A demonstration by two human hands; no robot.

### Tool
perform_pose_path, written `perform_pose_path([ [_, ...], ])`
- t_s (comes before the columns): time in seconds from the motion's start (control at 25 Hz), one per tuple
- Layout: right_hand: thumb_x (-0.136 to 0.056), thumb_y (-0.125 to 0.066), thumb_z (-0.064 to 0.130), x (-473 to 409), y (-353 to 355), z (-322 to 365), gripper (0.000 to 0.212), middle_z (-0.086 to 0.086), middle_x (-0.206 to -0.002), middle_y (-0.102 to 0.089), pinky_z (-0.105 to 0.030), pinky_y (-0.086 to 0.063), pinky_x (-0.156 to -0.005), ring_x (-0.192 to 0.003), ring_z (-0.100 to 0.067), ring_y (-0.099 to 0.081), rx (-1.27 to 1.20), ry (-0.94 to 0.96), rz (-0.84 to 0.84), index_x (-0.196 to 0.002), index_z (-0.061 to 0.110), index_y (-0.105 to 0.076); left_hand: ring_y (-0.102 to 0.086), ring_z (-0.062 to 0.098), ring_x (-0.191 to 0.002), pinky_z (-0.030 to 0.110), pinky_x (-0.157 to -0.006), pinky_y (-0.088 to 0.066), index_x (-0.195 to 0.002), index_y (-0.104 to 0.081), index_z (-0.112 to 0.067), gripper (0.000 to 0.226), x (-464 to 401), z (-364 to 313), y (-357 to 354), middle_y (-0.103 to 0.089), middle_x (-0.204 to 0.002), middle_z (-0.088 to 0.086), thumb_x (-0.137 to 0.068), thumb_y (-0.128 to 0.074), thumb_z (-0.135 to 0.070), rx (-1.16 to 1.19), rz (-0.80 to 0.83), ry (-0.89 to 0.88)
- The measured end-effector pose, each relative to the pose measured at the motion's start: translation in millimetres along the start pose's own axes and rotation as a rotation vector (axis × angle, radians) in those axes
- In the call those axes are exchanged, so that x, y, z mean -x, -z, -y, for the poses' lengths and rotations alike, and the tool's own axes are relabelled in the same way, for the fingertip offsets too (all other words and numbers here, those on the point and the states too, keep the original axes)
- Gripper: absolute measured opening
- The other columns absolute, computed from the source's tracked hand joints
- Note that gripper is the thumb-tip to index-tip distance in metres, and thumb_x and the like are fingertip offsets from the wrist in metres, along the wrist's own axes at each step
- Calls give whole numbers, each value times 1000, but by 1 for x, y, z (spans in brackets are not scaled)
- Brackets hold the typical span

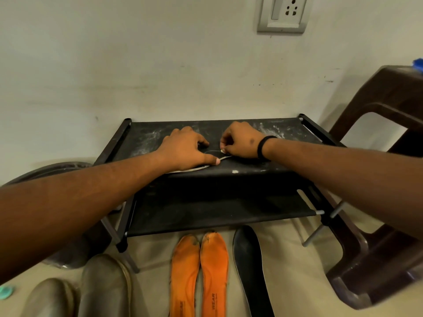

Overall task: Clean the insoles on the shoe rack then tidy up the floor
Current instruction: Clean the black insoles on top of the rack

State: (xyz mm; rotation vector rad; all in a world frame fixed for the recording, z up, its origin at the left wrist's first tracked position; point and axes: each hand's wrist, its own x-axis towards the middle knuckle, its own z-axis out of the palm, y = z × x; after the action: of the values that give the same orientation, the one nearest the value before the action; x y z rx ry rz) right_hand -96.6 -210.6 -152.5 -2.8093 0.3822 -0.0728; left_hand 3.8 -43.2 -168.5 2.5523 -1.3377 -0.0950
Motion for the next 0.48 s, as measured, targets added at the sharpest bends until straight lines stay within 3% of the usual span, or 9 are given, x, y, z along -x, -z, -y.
perform_pose_path([
  [0.12,-87,-63,15,1,16,-17,9,-4,-86,-71,-35,-55,-79,-84,-21,-66,172,-46,-3,-84,13,-72,-54,27,-115,49,-94,-50,-123,-69,-34,99,1,-2,2,-60,-118,-1,-47,-47,-93,32,-31,-19],
  [0.24,-90,-58,21,-9,14,-25,5,-9,-96,-66,-41,-50,-84,-90,-30,-61,410,-161,-112,-91,17,-62,-55,26,-112,48,-93,-51,-120,-72,-30,82,2,-3,3,-56,-104,-7,-59,-62,-85,54,-34,-32],
  [0.36,-88,-59,18,-16,1,-2,11,-10,-97,-69,-42,-54,-85,-90,-31,-64,216,-105,-138,-93,12,-67,-58,23,-112,48,-94,-52,-118,-74,-27,71,1,0,1,-63,-102,-6,-67,-70,-76,84,-40,-30],
  [0.48,-86,-62,11,-7,3,4,11,-4,-87,-72,-34,-56,-81,-83,-19,-66,60,3,19,-86,10,-74,-59,22,-111,48,-94,-53,-117,-74,-28,68,0,3,0,-62,-100,-9,-67,-71,-75,103,-62,-47],
])
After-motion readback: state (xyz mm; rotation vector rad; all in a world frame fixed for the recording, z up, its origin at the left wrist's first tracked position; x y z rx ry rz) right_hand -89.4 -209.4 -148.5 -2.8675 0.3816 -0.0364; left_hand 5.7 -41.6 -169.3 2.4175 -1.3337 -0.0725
